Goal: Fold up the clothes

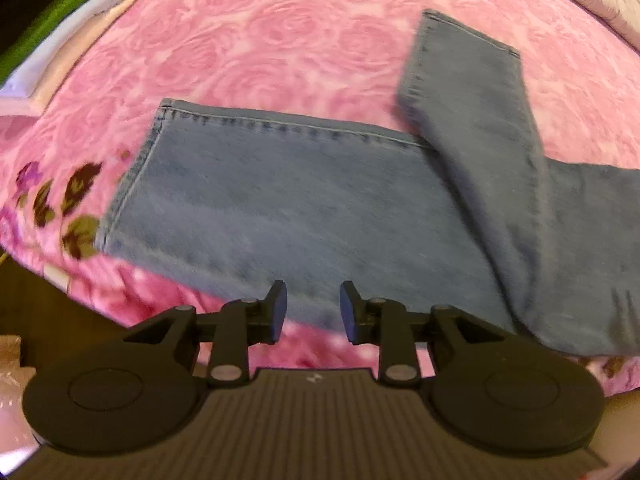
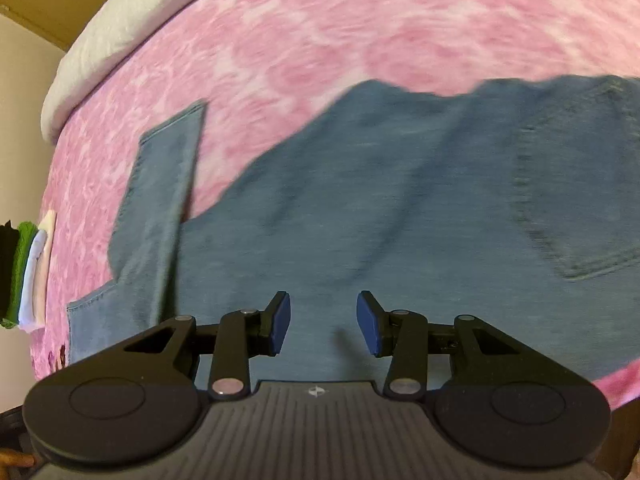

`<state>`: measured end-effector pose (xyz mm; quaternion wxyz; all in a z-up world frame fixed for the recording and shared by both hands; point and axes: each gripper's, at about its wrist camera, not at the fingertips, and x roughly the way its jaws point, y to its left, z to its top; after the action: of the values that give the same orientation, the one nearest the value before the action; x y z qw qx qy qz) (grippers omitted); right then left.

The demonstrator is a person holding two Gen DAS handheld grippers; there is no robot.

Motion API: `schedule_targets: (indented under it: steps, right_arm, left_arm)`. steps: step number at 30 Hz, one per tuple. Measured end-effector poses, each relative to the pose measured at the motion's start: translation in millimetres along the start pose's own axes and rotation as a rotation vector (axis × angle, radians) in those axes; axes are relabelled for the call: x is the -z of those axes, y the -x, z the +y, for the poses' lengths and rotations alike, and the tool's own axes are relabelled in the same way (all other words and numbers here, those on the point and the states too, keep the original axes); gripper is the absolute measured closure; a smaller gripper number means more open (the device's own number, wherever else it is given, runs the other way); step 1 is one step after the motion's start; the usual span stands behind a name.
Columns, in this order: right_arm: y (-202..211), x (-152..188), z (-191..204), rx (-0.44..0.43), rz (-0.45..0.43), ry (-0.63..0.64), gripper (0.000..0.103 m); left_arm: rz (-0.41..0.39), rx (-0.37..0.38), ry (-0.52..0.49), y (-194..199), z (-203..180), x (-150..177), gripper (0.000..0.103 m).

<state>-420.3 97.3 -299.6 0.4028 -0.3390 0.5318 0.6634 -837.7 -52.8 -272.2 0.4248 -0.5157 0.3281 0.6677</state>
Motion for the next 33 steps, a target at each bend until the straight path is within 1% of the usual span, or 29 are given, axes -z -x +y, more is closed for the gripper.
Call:
schedule_targets:
  steps: [3, 6, 9, 13, 19, 22, 25, 28, 32, 33]
  right_arm:
    - [-17, 1, 34, 0.008, -0.019, -0.013, 0.059]
    - [-30, -1, 59, 0.007, -0.057, -0.042, 0.059]
    - [-41, -5, 74, -0.014, -0.087, -0.091, 0.060]
    - [-56, -23, 85, -0.032, -0.091, -0.131, 0.060]
    - [-91, -66, 90, -0.080, -0.064, -0.157, 0.059]
    - [-110, -89, 90, -0.106, -0.046, -0.175, 0.059]
    - [-133, -112, 84, -0.168, -0.017, -0.237, 0.059]
    - [-157, -128, 80, -0.228, 0.010, -0.283, 0.059]
    - [-186, -139, 82, -0.265, 0.040, -0.308, 0.059]
    - [-190, -140, 85, -0.272, 0.038, -0.301, 0.066]
  left_arm:
    - [0.007, 0.012, -0.050, -9, 25, -23, 0.078]
    - [0.017, 0.019, -0.107, -17, 47, -45, 0.078]
    - [0.027, 0.020, -0.157, -24, 61, -64, 0.074]
    - [0.041, 0.043, -0.164, -36, 68, -83, 0.074]
    - [0.051, 0.086, -0.110, -47, 63, -112, 0.073]
    - [0.053, 0.083, -0.080, -51, 60, -127, 0.072]
    - [0.046, 0.076, -0.042, -52, 60, -138, 0.072]
    - [0.041, 0.074, -0.005, -52, 65, -143, 0.071]
    - [0.057, 0.065, 0.045, -54, 77, -139, 0.069]
    - [0.064, 0.065, 0.059, -54, 81, -137, 0.069]
